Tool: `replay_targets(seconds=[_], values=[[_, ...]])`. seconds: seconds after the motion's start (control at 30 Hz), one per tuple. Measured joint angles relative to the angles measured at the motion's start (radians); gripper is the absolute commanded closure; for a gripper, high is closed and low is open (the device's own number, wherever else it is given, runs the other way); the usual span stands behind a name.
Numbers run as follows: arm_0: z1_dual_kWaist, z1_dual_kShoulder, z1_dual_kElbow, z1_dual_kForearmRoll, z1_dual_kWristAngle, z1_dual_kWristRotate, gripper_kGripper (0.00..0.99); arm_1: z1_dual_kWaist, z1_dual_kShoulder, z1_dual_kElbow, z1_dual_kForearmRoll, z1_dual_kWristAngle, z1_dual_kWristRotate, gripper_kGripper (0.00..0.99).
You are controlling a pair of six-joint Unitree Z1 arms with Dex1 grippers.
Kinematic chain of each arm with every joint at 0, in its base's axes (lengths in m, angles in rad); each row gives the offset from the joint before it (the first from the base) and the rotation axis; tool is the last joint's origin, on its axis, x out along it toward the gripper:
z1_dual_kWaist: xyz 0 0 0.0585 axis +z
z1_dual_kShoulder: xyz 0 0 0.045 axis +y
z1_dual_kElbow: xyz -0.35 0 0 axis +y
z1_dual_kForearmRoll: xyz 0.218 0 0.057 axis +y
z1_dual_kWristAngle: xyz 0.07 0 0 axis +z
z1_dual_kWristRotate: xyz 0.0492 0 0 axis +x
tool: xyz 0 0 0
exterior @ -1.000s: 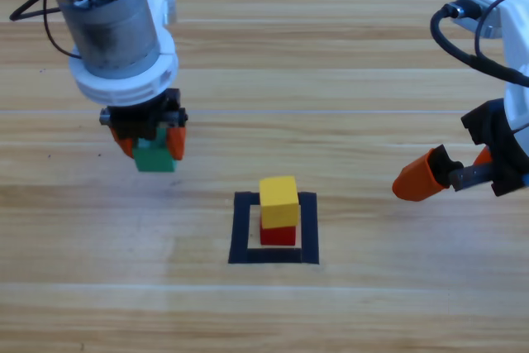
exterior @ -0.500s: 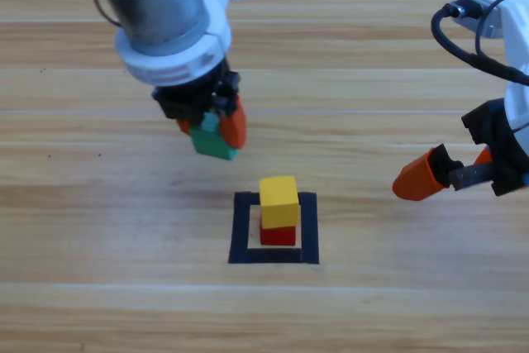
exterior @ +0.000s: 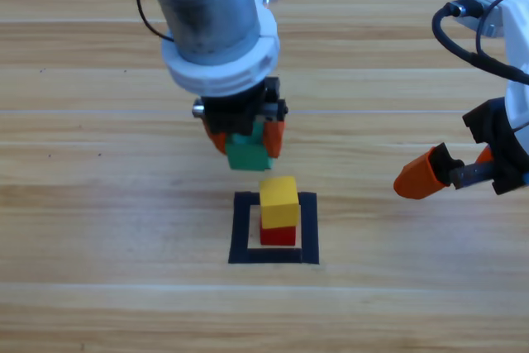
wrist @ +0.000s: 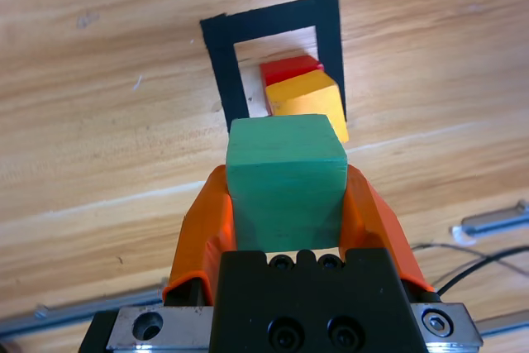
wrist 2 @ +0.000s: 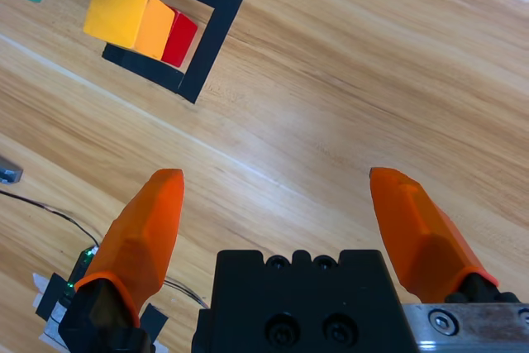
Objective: Stack the blocks in the rectangular block: red at the bottom, yellow in the middle, green on top
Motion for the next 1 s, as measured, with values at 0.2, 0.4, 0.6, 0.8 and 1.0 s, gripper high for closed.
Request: replay_targets(seconds=[0.2, 0.4, 0.6, 0.8, 1.0], values=[[-0.021, 0.022, -0.017, 0.031, 0.024, -0.138, 0.990, -0.002, 0.000, 0.000, 0.000, -0.022, 0.001, 0.000], [-0.044, 0.061, -0.118, 0.105, 0.054, -0.218, 0.990, -0.002, 0.000, 0.000, 0.000, -0.023, 0.001, 0.000], [-0.060, 0.075, -0.125, 0.106, 0.062, -0.260, 0.990, -0.002, 0.000, 0.000, 0.000, -0.025, 0.002, 0.000], [-0.070, 0.097, -0.128, 0.106, 0.065, -0.262, 0.990, -0.002, 0.000, 0.000, 0.000, -0.026, 0.002, 0.000], [-0.078, 0.124, -0.164, 0.106, 0.066, -0.262, 0.990, -0.002, 0.000, 0.000, 0.000, -0.028, 0.002, 0.000]])
